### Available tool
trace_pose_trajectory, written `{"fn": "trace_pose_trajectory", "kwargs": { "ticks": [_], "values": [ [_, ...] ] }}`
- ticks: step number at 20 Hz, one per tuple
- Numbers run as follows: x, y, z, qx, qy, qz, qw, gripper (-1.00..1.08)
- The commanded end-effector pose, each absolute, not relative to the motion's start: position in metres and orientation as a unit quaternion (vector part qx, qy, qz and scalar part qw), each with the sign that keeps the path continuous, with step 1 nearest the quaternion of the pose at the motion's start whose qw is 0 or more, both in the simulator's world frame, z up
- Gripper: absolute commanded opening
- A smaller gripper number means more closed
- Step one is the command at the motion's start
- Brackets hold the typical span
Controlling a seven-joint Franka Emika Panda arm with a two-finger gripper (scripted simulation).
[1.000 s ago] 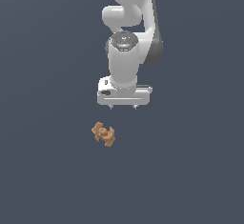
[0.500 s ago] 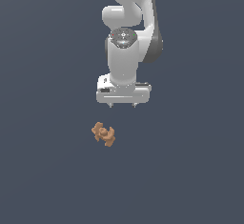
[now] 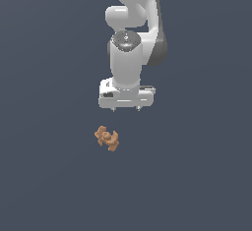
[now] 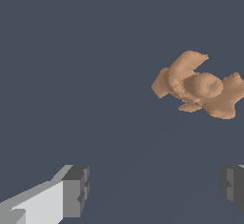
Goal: Pick up the object and move it to a goal position.
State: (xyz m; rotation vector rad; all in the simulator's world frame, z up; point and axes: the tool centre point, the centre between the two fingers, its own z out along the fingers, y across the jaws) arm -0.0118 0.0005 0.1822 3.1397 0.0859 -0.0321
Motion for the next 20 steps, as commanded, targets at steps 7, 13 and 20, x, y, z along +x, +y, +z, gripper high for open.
{"fn": "trace_pose_trajectory", "kwargs": {
  "ticks": [7, 13, 20],
  "values": [
    [-0.002, -0.009, 0.176, 0.996, 0.09, -0.01, 0.002, 1.0],
    [0.008, -0.019, 0.169, 0.987, 0.158, -0.009, 0.002, 1.0],
    [0.021, -0.032, 0.161, 0.97, 0.242, -0.008, 0.003, 1.0]
  ]
}}
